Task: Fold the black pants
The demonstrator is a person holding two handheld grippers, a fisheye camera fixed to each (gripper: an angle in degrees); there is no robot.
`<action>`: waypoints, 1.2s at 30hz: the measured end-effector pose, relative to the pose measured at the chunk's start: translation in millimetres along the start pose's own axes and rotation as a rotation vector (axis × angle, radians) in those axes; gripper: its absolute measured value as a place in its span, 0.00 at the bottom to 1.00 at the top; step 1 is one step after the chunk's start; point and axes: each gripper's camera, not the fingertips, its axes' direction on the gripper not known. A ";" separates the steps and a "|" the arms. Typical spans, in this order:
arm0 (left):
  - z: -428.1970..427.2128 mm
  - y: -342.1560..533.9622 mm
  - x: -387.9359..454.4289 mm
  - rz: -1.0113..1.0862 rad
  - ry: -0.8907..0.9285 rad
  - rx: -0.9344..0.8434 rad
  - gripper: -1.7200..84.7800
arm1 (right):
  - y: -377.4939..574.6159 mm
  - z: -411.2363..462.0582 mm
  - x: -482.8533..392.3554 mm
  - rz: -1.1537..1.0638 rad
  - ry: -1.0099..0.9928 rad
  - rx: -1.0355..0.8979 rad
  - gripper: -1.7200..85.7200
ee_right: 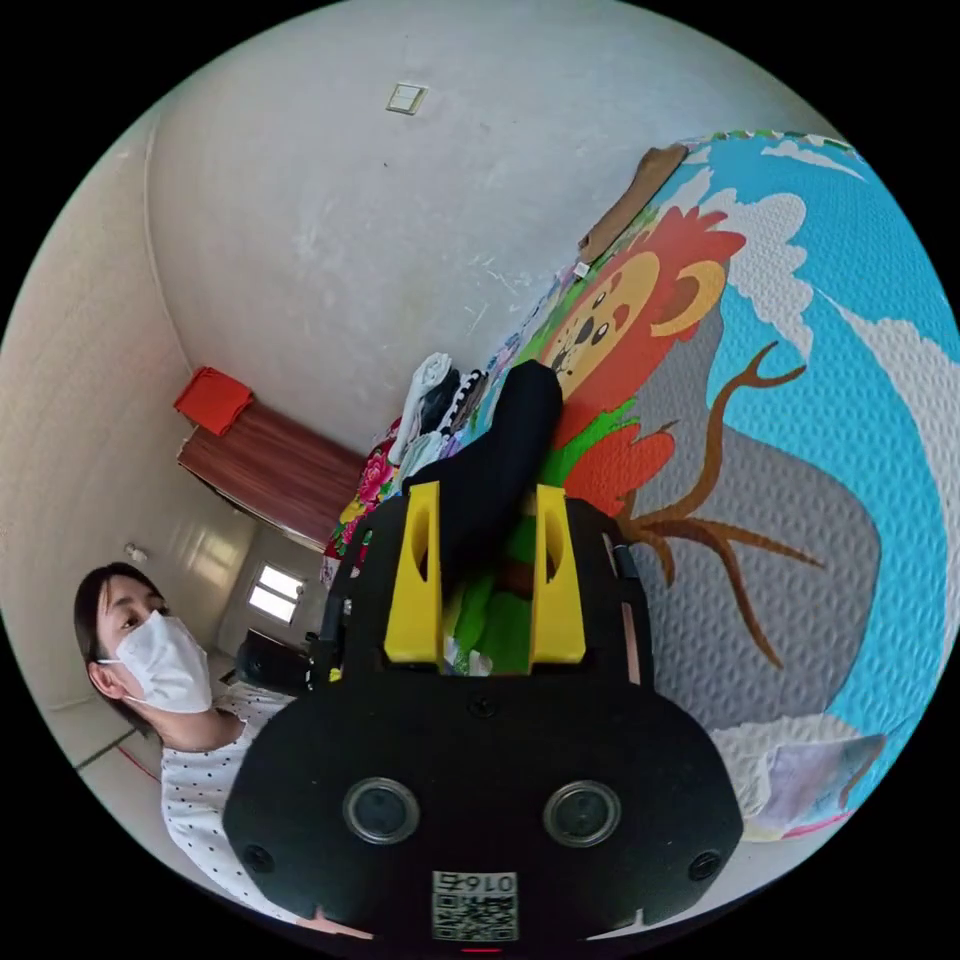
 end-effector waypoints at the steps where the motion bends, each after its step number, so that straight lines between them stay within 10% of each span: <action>1: -1.3 2.5 0.0 0.000 0.007 0.002 0.08 | -12.7 8.5 -3.4 0.001 0.045 -0.034 0.16; 24: -62.0 135.6 -91.5 -0.235 0.302 0.398 0.08 | -99.6 78.9 -227.1 -0.353 0.263 -0.084 0.04; 36: -143.4 302.3 -263.1 -0.701 0.021 0.474 0.08 | -165.6 335.6 -382.1 -0.393 0.221 -0.234 0.04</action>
